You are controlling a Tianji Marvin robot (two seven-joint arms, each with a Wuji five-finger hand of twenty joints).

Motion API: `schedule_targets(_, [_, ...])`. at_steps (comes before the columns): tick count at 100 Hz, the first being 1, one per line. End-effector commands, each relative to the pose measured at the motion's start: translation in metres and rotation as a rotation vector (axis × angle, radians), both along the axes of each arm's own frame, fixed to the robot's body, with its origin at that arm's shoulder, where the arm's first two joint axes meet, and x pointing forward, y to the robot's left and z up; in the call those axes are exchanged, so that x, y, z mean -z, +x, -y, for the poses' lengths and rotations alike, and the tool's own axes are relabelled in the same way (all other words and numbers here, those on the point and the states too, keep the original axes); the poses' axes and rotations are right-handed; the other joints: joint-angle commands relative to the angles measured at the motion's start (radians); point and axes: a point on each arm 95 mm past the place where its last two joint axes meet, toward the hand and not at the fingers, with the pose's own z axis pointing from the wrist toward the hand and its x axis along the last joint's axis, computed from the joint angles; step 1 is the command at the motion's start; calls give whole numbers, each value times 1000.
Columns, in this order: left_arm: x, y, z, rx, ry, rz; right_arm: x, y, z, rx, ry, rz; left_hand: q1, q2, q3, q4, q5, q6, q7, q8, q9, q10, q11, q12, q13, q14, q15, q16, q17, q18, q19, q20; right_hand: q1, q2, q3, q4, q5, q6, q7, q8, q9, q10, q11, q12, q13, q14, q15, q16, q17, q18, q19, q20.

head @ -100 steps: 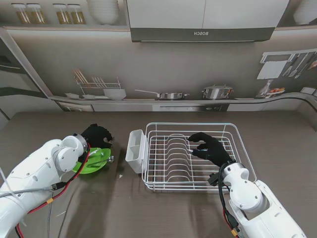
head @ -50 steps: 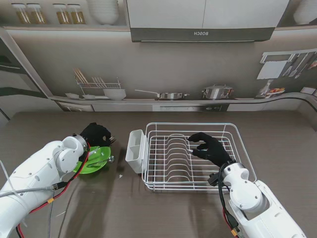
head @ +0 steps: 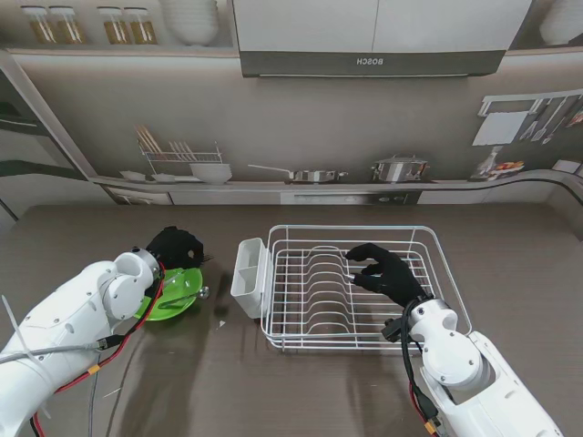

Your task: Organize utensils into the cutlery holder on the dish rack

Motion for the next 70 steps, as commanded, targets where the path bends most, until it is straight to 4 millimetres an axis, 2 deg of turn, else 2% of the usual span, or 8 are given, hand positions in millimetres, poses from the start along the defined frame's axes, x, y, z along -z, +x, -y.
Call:
schedule_targets(1, [3, -1, 2, 5, -3, -13, 2, -2, -4, -14, 3, -14, 55, 20, 19, -17, 39, -8, 76, 23, 29, -16, 21, 21, 17, -15, 27, 13, 7, 1, 10, 10, -30, 21, -2, 21, -14, -4, -5, -23, -4, 4, -10, -10, -8, -17, 9, -2, -10, -40, -2, 13])
schedule_targets(13, [3, -1, 1, 5, -8, -7, 2, -2, -4, -14, 4, -15, 59, 24, 22, -19, 33, 2, 99, 37, 37, -18, 36, 38, 24, -17, 37, 15, 11, -7, 26, 11, -30, 24, -2, 21, -15, -2, -6, -23, -4, 4, -10, -10, -8, -18, 9, -3, -11, -40, -2, 13])
schedule_targets(16, [3, -1, 0, 4, -10, -5, 2, -2, -4, -14, 4, -16, 61, 25, 21, -20, 32, 4, 103, 36, 37, -16, 43, 55, 25, -16, 41, 15, 0, -7, 52, 14, -31, 25, -2, 21, -15, -3, -6, -23, -3, 3, -10, -10, -7, -17, 10, -2, -12, -40, -3, 13])
schedule_targets(20, [3, -1, 0, 2, -14, -2, 3, -2, -4, -14, 4, -16, 63, 26, 18, -19, 29, 6, 110, 39, 41, -15, 32, 87, 25, -15, 43, 12, -18, -10, 104, -10, -31, 27, -2, 22, -16, -5, -6, -23, -2, 4, -9, -10, -8, -16, 9, -2, -11, -41, -3, 13])
schedule_targets(30, [1, -2, -1, -1, -19, 3, 3, -2, -4, -14, 4, -18, 62, 26, 23, -21, 27, 10, 117, 47, 44, -17, 38, 114, 28, -15, 44, 12, -83, -22, 256, -4, -31, 29, -2, 22, -16, -2, -6, -23, -3, 3, -9, -10, -7, -18, 10, -2, -11, -41, -2, 14])
schedule_targets(32, [1, -2, -2, -1, -20, 3, 3, -2, -4, -14, 4, -18, 63, 25, 23, -21, 27, 11, 117, 47, 46, -17, 35, 119, 28, -15, 44, 12, -101, -24, 314, -58, -31, 31, -2, 22, -16, -3, -6, -23, -4, 4, -10, -10, -7, -18, 10, -2, -11, -41, -2, 14])
schedule_targets(39, [-1, -3, -3, -3, -23, 5, 3, -2, -4, -13, 5, -19, 62, 25, 24, -21, 29, 11, 119, 48, 46, -17, 38, 130, 31, -14, 46, 12, -129, -28, 388, -72, -31, 30, -2, 22, -15, -2, -6, -23, -4, 3, -10, -10, -7, -18, 10, -2, -11, -40, -2, 13])
schedule_targets(70, [-8, -6, -3, -16, -55, 13, 3, -2, -4, -10, 4, -19, 62, 23, 30, -22, 33, 17, 128, 58, 55, -17, 41, 136, 36, -13, 44, 11, -143, -31, 432, -96, -31, 36, -3, 22, -14, 0, -5, -23, -3, 4, -9, -10, -7, -16, 11, -2, -11, -42, -3, 14])
